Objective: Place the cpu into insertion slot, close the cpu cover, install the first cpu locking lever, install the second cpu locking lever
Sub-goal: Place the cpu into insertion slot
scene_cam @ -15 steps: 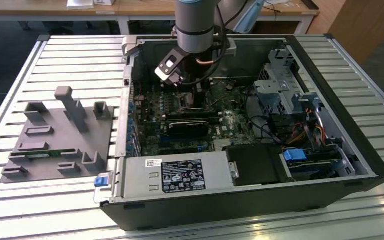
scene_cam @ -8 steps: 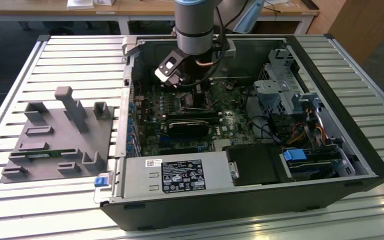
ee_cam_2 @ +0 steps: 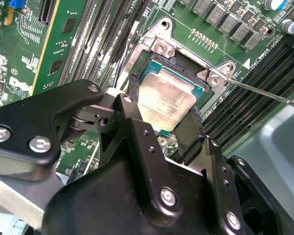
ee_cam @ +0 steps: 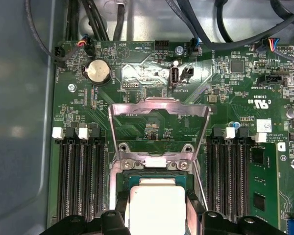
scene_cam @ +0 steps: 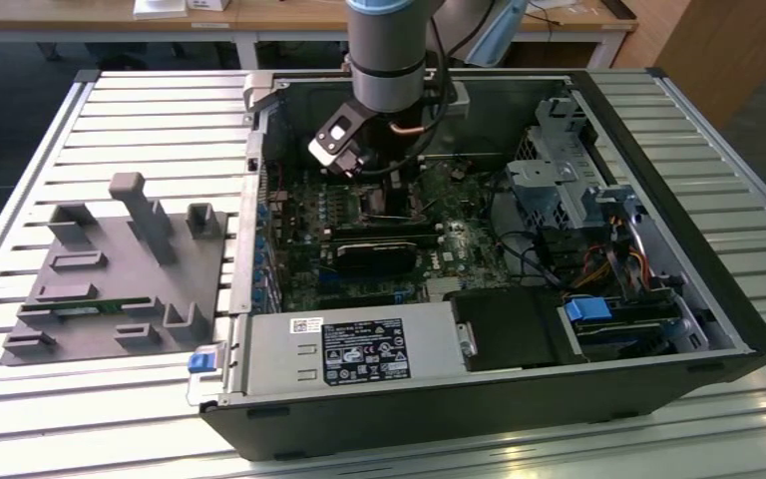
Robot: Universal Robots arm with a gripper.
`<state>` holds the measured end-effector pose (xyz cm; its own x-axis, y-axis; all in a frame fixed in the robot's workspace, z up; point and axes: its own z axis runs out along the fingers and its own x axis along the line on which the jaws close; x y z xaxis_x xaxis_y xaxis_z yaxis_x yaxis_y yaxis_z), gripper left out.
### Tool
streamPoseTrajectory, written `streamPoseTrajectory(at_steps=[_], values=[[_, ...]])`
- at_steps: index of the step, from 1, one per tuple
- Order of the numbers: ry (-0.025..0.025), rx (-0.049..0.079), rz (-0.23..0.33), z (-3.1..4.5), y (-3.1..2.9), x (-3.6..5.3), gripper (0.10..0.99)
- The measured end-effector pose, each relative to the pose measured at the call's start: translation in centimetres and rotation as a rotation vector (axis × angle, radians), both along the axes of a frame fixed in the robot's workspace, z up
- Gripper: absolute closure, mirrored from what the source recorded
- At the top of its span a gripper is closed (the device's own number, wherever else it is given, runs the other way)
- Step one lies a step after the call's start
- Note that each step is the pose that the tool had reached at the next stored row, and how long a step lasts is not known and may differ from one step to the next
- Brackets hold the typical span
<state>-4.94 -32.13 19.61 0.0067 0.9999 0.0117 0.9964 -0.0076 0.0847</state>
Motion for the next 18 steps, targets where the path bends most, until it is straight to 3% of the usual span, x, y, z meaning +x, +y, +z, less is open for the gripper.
streamPoseTrajectory(at_steps=[18], values=[[-0.0002,0.0,0.0,-0.39,0.0,0.0,0.545]])
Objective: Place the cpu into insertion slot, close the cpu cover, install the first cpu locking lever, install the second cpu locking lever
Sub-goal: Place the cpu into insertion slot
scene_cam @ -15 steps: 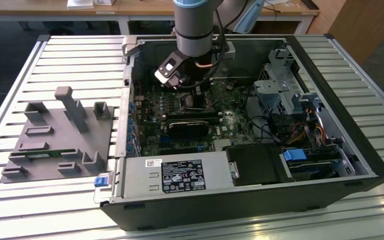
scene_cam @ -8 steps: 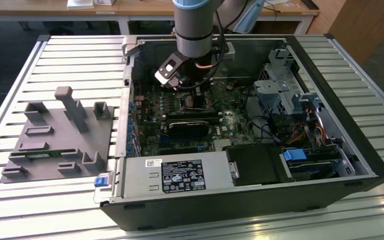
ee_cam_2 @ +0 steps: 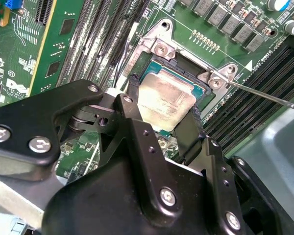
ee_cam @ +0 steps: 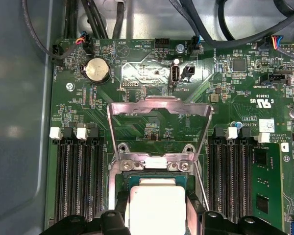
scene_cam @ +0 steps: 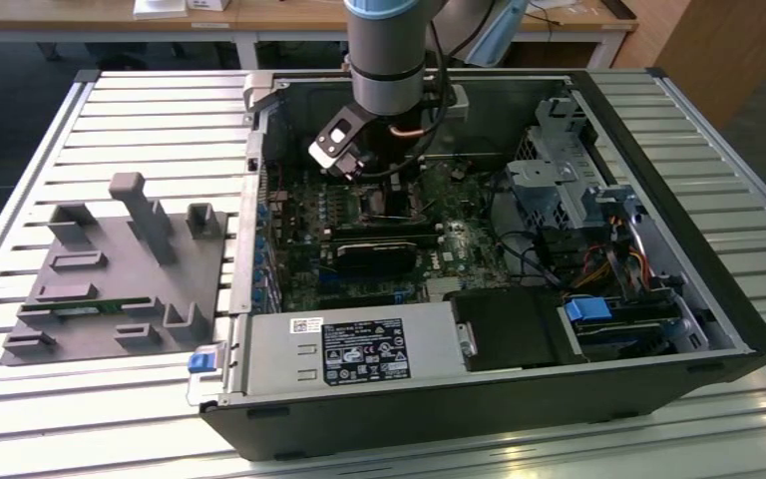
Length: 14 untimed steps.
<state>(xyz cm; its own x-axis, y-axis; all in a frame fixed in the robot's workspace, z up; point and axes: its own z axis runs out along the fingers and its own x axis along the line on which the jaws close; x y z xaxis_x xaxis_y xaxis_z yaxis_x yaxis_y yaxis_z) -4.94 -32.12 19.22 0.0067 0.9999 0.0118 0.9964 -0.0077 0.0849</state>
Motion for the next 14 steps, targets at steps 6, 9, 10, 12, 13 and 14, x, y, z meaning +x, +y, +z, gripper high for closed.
streamPoseTrajectory(at_steps=[6,9,10,12,13,14], values=[[0.0001,0.0,0.0,-0.01,0.0,0.0,0.471],[0.0001,0.0,0.0,-0.01,0.1,0.0,0.471],[0.0001,0.0,0.0,-0.01,0.12,0.0,0.471],[0.0001,0.001,0.0,-0.03,0.17,0.0,0.471],[0.0001,0.002,0.0,-0.04,0.19,0.0,0.471],[0.0001,0.002,0.0,-0.04,0.2,0.0,0.471]])
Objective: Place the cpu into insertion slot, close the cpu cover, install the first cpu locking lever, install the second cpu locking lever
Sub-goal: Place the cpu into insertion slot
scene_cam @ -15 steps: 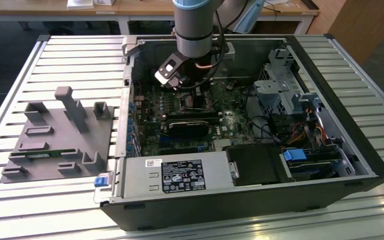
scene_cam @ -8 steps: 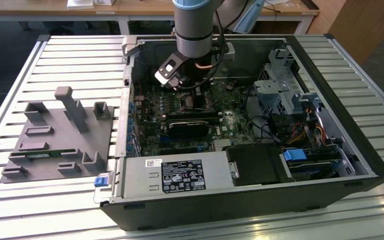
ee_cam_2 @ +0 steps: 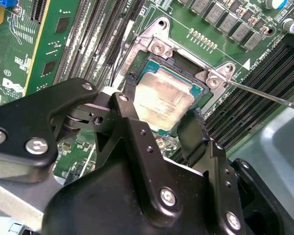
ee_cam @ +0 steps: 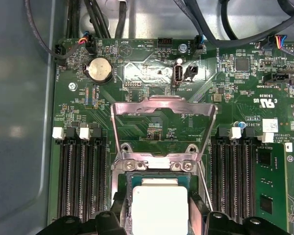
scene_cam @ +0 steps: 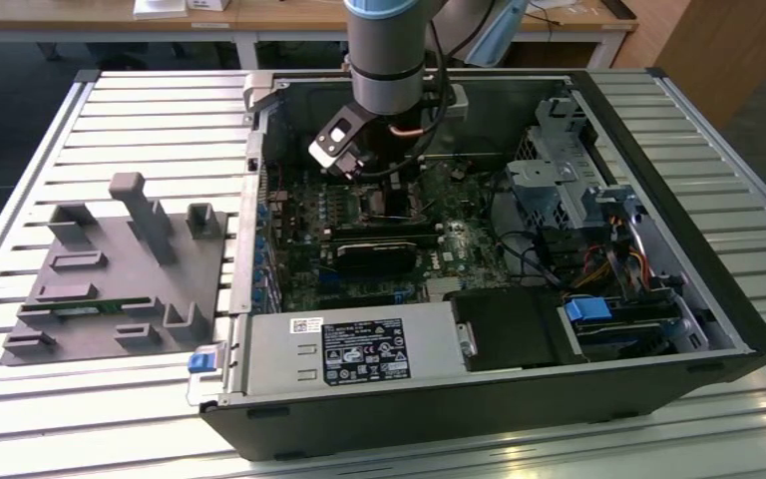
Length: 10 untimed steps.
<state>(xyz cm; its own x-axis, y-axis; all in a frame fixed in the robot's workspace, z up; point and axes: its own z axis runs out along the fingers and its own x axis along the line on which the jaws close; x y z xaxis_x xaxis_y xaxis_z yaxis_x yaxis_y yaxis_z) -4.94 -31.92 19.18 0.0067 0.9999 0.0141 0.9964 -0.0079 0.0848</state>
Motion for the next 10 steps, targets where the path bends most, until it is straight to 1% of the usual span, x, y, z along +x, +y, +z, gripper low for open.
streamPoseTrajectory(at_steps=[7,10], values=[[0.0,0.0,0.0,0.0,0.04,0.0,0.471],[0.0001,0.0,0.0,0.16,0.05,0.0,0.471]])
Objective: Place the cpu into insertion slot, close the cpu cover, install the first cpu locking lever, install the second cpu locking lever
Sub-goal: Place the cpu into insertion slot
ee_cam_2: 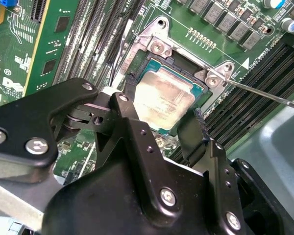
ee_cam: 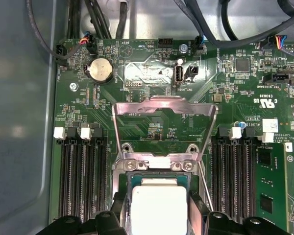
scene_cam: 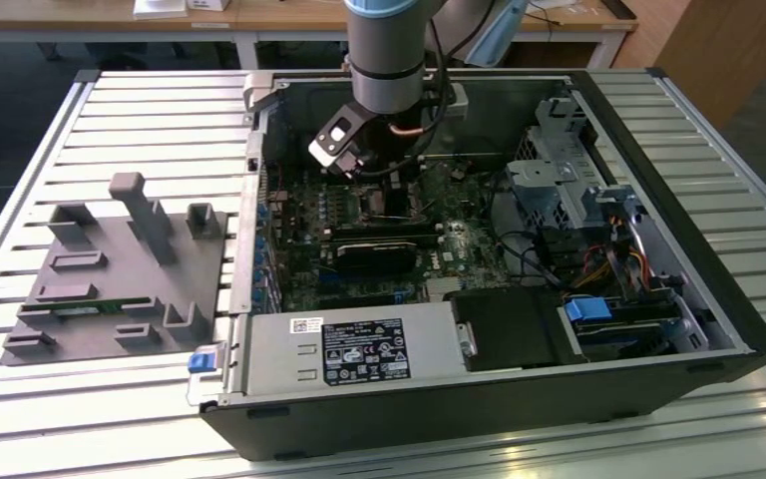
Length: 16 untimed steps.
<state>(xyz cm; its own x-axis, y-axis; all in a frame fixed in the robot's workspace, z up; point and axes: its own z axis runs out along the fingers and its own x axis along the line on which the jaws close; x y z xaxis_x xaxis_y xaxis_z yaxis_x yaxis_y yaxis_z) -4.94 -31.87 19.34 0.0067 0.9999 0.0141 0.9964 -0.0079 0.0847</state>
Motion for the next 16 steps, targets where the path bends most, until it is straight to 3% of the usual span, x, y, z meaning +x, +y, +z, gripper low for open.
streamPoseTrajectory(at_steps=[4,11,12,13,14,16], values=[[0.0016,0.0,0.0,0.5,0.0,0.0,0.471],[0.01,0.002,0.0,1.36,-0.01,0.03,0.471],[0.0138,0.002,0.0,1.72,-0.01,0.04,0.549],[0.0146,0.003,0.0,1.75,-0.02,0.04,0.612],[0.0149,0.003,0.0,1.76,-0.02,0.04,0.612],[0.0165,0.002,0.0,1.84,-0.04,0.05,0.729]])
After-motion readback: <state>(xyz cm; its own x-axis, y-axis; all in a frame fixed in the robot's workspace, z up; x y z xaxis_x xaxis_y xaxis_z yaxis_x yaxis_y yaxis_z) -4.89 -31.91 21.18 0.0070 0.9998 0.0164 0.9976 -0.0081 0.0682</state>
